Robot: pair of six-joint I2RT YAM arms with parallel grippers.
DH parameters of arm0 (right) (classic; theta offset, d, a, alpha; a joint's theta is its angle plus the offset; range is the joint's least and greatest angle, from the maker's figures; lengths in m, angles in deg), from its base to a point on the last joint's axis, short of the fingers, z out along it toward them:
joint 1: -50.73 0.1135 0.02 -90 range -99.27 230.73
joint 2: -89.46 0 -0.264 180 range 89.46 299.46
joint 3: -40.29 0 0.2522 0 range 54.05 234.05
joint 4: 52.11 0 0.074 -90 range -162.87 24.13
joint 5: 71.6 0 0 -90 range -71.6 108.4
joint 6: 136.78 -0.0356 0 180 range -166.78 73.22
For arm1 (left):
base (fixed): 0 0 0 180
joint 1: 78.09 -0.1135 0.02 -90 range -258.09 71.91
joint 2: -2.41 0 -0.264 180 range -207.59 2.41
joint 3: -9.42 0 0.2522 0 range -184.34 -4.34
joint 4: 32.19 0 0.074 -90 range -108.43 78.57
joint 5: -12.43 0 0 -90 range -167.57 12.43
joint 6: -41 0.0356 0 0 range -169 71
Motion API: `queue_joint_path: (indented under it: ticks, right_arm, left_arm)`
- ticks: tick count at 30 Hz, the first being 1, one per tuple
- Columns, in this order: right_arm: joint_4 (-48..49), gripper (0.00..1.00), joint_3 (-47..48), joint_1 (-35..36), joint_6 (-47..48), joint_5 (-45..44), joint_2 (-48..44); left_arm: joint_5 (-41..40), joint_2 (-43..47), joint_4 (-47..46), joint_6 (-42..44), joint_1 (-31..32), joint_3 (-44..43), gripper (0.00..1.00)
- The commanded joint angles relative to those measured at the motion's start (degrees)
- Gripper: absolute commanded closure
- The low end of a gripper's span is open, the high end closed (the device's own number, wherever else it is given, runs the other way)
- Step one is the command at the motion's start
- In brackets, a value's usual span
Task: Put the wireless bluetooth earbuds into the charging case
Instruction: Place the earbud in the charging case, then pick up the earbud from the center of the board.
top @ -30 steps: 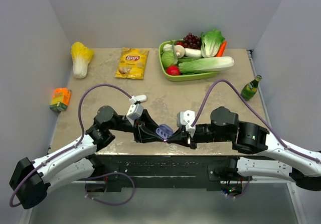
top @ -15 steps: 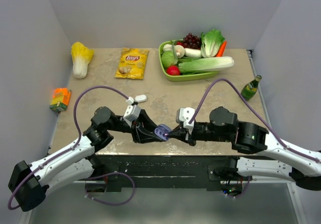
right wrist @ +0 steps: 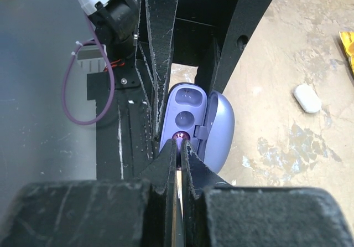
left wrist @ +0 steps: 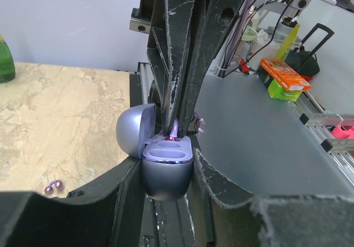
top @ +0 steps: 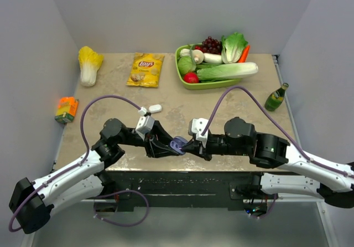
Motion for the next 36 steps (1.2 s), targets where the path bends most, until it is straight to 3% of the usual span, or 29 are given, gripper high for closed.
queue_joint_path:
  ticks: [1,4,7,13,15,17,22,23,26,30,32,36]
  right_arm:
    - [2.0,1.00,-0.3,0.4,-1.6,-1.7,-0.4]
    - [2.8,0.78,-0.2,0.4,-3.2,-4.9,-1.4]
    - [4.7,0.66,-0.4,0.4,-4.9,-10.0,-2.7]
    - [9.9,0.58,-2.1,0.4,-10.2,-18.6,-10.3]
    - [11.9,0.58,-3.7,0.4,-11.6,-28.0,-14.7]
    - [13.0,0.61,-7.1,0.4,-14.8,-40.9,-16.7]
    - [4.7,0.69,-15.1,-0.3,-28.9,-55.9,-13.3]
    - [3.8,0.69,-16.7,-1.7,-31.6,-55.8,-12.2]
    - [3.7,0.70,-22.4,-8.5,-40.0,-47.2,-7.5]
    - [10.7,0.80,-30.3,-16.4,-44.8,-34.9,-3.3]
    - [12.5,0.99,-31.1,-18.7,-46.0,-34.3,0.6]
    - [15.3,1.00,-33.1,-22.8,-48.8,-32.2,6.2]
  left_arm:
    - [-0.8,1.3,-3.7,0.1,-0.3,0.4,1.00]
    - [-1.0,1.2,-3.8,0.2,-0.3,0.6,1.00]
    - [-1.5,1.3,-3.8,0.3,-0.3,1.1,1.00]
    - [-2.9,1.6,-5.0,-0.1,-0.2,2.8,1.00]
    - [-4.2,1.9,-5.7,-0.3,-0.3,3.7,1.00]
    - [-7.2,2.5,-7.9,-1.5,-0.3,5.8,1.00]
    - [-18.5,6.8,-26.2,-6.7,0.2,14.8,1.00]
    - [-22.3,7.5,-33.0,-6.8,0.8,18.5,1.00]
    - [-28.6,8.8,-41.9,-6.2,2.7,23.7,1.00]
    - [-31.0,7.7,-46.4,-6.0,4.3,25.7,1.00]
    - [-32.4,7.3,-49.1,-5.7,5.6,26.9,1.00]
    - [-35.1,7.2,-50.3,-4.0,8.3,28.2,1.00]
